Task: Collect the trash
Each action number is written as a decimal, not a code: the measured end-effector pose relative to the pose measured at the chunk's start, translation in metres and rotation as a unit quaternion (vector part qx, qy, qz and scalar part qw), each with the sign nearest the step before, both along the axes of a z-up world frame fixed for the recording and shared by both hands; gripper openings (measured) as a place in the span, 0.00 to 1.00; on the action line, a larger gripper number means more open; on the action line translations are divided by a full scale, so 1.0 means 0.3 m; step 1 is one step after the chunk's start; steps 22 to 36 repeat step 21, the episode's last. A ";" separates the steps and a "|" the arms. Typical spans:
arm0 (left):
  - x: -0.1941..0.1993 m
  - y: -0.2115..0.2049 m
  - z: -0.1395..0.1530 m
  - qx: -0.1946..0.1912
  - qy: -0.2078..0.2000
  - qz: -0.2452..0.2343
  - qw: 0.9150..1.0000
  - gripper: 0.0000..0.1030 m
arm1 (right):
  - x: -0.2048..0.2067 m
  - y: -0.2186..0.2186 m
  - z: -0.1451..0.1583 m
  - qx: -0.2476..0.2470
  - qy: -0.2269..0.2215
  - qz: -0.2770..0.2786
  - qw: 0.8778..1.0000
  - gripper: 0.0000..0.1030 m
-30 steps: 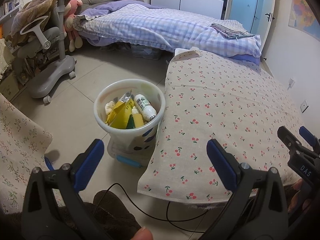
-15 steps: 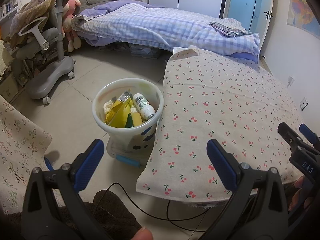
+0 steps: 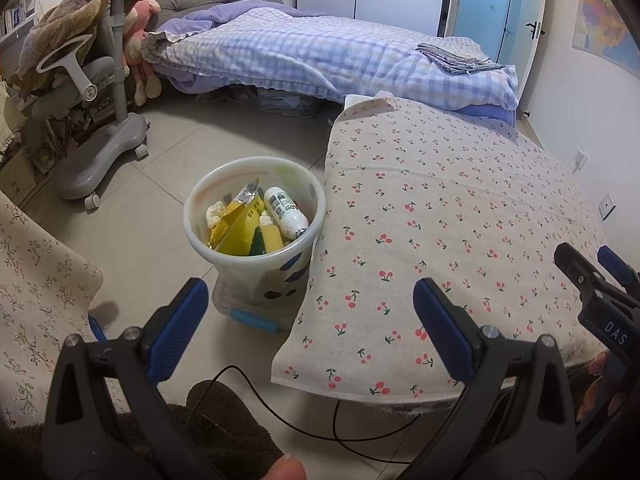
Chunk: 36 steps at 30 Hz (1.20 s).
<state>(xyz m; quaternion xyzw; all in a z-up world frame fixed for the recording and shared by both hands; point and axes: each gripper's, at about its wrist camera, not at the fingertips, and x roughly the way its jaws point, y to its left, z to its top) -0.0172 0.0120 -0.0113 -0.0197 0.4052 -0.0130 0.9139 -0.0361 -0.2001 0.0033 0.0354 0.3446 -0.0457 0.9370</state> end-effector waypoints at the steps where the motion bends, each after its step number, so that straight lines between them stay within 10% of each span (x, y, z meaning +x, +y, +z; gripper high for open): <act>1: 0.000 0.000 0.000 0.001 0.000 0.000 1.000 0.99 | -0.001 0.001 0.001 0.000 -0.001 0.000 1.000 1.00; 36: 0.002 0.000 0.004 0.006 0.001 -0.010 1.000 0.99 | -0.006 0.001 0.007 0.005 -0.001 0.002 1.000 1.00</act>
